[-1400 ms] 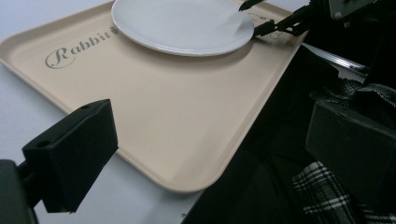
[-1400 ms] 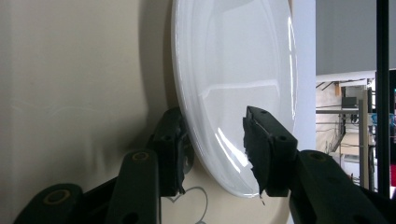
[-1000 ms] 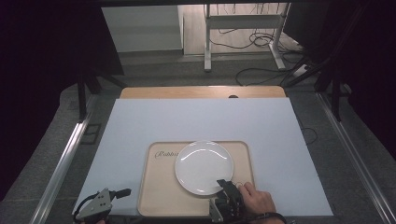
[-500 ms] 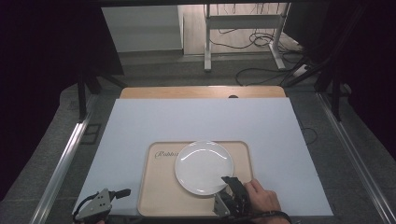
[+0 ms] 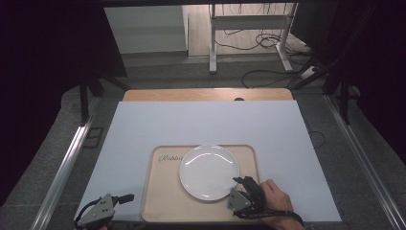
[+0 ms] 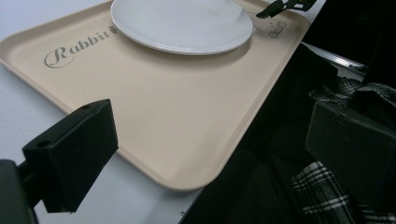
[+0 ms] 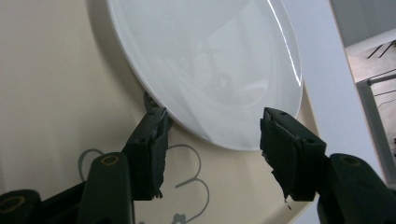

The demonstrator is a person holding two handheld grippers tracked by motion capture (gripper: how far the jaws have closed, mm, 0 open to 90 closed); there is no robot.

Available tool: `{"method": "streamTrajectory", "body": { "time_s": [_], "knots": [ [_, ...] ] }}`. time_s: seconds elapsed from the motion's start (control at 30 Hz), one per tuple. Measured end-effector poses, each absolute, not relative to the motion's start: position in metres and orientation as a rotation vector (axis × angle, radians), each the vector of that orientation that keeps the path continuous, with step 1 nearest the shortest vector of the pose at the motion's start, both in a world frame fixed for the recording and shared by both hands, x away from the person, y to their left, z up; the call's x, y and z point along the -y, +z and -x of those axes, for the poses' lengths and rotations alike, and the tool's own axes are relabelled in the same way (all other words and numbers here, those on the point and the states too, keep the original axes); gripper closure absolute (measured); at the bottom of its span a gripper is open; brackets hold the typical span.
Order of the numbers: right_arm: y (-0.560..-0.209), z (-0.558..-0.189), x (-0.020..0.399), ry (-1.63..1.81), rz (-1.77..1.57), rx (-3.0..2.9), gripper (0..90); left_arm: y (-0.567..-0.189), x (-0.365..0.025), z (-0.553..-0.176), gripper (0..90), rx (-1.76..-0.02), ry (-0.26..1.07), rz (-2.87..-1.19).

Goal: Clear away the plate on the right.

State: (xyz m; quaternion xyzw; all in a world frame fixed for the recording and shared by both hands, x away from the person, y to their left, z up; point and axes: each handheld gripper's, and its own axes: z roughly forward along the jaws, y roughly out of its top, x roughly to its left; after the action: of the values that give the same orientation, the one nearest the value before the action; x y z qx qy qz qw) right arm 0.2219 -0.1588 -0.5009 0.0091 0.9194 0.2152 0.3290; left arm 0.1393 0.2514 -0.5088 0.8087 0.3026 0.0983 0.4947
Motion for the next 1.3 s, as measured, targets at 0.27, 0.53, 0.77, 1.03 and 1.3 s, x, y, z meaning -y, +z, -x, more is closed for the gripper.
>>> {"method": "streamTrajectory", "body": {
  "time_s": [0.27,0.53,0.77,1.03,1.3],
  "knots": [
    [-0.5,-0.227,0.167,0.605,-0.104,-2.402,40.9,-0.509,-0.251,-0.139,1.8,-0.734,0.24,-1.96],
    [-0.498,-0.231,0.177,0.65,-0.194,-2.403,38.9,-0.509,-0.251,-0.139,1.8,-0.736,0.243,-1.963],
    [-0.497,-0.232,0.183,0.676,-0.229,-2.399,37.2,-0.509,-0.251,-0.139,1.8,-0.737,0.244,-1.966],
    [-0.492,-0.233,0.192,0.723,-0.29,-2.384,36.8,-0.509,-0.251,-0.139,1.8,-0.736,0.243,-1.963],
    [-0.489,-0.236,0.203,0.781,-0.374,-2.377,34.8,-0.509,-0.252,-0.139,1.7,-0.739,0.237,-1.953]
  ]
}}
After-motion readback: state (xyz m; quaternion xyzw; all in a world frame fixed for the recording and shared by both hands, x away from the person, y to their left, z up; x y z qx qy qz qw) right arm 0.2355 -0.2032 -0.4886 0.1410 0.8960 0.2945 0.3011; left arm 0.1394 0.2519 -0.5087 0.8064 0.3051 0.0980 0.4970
